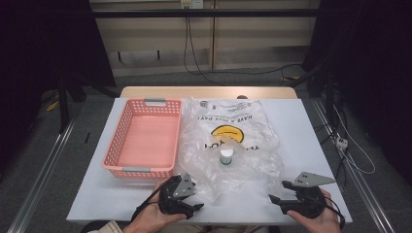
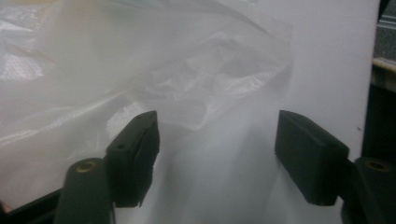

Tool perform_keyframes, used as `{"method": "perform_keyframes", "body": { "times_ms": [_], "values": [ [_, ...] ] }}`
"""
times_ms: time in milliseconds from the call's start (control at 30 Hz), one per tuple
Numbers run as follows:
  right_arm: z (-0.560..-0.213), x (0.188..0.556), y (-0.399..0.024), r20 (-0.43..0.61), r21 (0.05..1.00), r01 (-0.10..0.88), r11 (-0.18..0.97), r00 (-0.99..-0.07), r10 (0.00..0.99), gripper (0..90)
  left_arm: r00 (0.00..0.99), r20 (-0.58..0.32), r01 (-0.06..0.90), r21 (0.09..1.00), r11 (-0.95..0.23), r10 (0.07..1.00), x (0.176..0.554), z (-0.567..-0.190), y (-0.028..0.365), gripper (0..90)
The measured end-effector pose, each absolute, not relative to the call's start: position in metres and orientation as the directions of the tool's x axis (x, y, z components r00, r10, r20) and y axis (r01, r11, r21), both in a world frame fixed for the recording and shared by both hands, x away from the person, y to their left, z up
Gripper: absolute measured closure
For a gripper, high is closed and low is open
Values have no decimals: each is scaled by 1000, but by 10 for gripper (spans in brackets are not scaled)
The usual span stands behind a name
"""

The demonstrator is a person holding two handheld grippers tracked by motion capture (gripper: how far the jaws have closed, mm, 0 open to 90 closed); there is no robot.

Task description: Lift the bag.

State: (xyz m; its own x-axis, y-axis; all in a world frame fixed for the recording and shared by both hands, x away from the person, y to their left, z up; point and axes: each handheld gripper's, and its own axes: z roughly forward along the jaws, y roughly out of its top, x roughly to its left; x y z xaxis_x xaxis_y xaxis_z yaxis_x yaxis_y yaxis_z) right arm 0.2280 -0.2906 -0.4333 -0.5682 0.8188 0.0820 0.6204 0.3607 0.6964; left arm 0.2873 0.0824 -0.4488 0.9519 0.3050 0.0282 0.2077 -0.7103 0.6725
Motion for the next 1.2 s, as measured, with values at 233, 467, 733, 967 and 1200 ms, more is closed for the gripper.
{"method": "perform_keyframes", "body": {
  "times_ms": [233, 467, 733, 967, 1200],
  "values": [
    [-442, 233, -286, 98, 644, 643, 414, -607, 789, 322, 964, 88, 126, 677, -725, 250, 288, -446, 64, 299],
    [-448, 236, -286, 84, 610, 654, 447, -614, 785, 556, 961, 1, 205, 665, -718, 275, 305, -452, 59, 412],
    [-448, 241, -288, 135, 605, 684, 407, -592, 794, 900, 962, -31, 230, 621, -750, 270, 311, -447, 53, 596],
    [-448, 241, -289, 138, 601, 688, 407, -591, 795, 900, 981, -97, 189, 659, -728, 167, 300, -449, 49, 416],
    [-447, 242, -288, 138, 600, 690, 405, -588, 797, 900, 975, -42, 193, 639, -745, 216, 302, -449, 39, 576]
  ]
}}
